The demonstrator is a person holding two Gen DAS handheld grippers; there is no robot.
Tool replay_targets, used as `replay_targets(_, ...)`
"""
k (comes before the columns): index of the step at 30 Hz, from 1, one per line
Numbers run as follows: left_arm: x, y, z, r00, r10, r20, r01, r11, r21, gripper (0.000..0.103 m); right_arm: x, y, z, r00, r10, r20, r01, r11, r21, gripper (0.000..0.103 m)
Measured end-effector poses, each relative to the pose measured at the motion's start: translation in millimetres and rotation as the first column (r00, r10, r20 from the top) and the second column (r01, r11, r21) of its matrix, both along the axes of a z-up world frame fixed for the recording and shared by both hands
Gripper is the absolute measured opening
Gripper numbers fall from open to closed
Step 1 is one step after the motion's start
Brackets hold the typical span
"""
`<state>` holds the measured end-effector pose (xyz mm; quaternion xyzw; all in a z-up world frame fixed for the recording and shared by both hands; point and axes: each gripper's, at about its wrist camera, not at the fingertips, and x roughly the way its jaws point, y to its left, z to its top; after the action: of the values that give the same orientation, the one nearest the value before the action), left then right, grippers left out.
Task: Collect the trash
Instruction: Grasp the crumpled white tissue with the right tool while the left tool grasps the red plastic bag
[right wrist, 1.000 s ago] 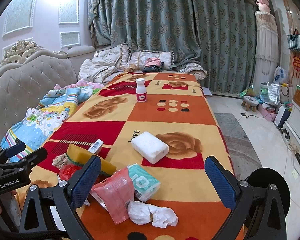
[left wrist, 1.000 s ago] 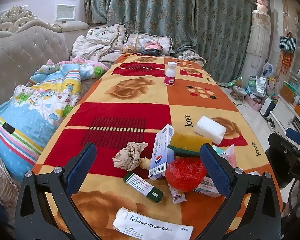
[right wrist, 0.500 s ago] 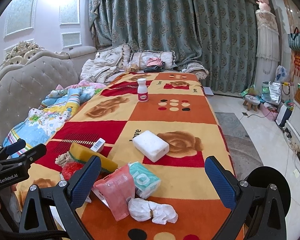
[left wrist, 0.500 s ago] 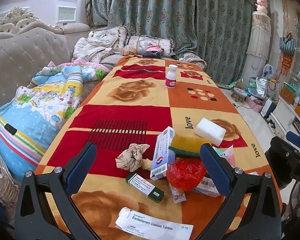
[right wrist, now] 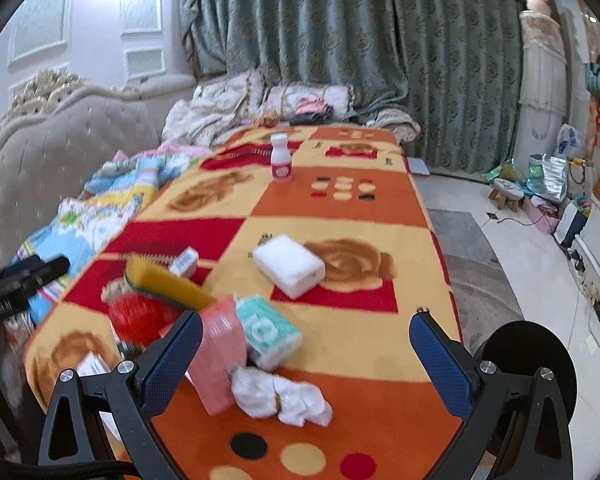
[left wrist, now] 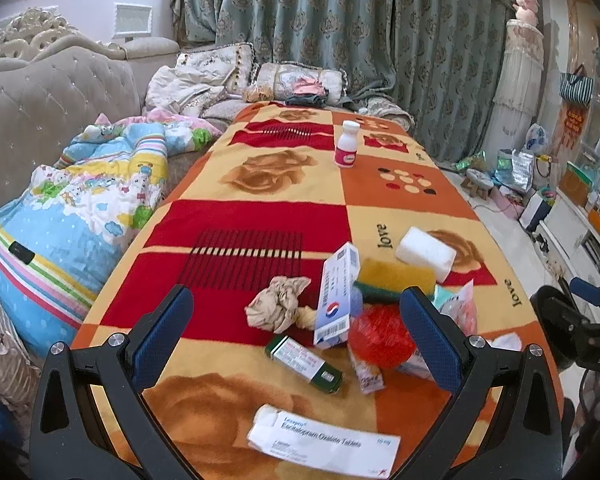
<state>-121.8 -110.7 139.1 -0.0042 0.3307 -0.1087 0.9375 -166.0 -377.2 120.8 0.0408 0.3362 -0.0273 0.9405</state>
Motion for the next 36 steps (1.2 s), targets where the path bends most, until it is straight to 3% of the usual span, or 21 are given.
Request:
replay_targets(5, -6.2, 5.4, -10.5, 1.000, -0.017, -0.025, 0.018, 0.999, 0.041, 0.103, -2.7, -9.1, -28.6, 0.995, 0.038, -0.096, -0.037, 0.999, 0.006, 0.102)
replay_targets(8, -10.2, 9.2, -21.1, 0.998, -0.026, -0.058, 0.029, 0.999, 0.046, 0.103, -2.4, -10.7, -48.7, 0.986, 0.058, -0.154, -0.053, 0.998, 0.040, 0.096)
replay_targets(17, -29.1, 20.8, -51.2, 0.986, -0.045, -0.163, 0.058, 0.995, 0.081, 0.103, 15.2, -1.5, -85.8, 0.965, 0.118, -0.234, -0.093, 0.989, 0.117, 0.089)
replay_targets(20, -34.1, 25.7, -60.0, 0.976, -0.053, -0.210, 0.068, 0.995, 0.067, 0.103, 23.3, -0.1, -94.2, 0.960, 0.134, -0.245, -0.102, 0.985, 0.138, 0.075)
replay_targets(22, -38.3, 27.9, -66.7, 0.969, -0.064, -0.240, 0.080, 0.995, 0.057, 0.102, 26.0, -0.7, -100.7, 0.955, 0.156, -0.253, -0.113, 0.978, 0.174, 0.059)
replay_targets(29, -47.0, 30.4, -93.4, 0.946, -0.063, -0.317, 0.107, 0.987, 0.122, 0.102, 20.6, -0.2, -96.7, 0.954, 0.188, -0.232, -0.149, 0.973, 0.176, 0.047)
replay_targets(31, -43.0, 31.0, -97.2, 0.942, -0.060, -0.330, 0.101, 0.989, 0.109, 0.102, 18.5, -4.2, -93.7, 0.957, 0.182, -0.227, -0.143, 0.974, 0.178, 0.041)
replay_targets(36, -21.9, 26.8, -103.4, 0.934, -0.077, -0.350, 0.081, 0.997, -0.002, 0.102, 16.2, -18.5, -83.7, 0.966, 0.152, -0.210, -0.112, 0.975, 0.192, 0.040)
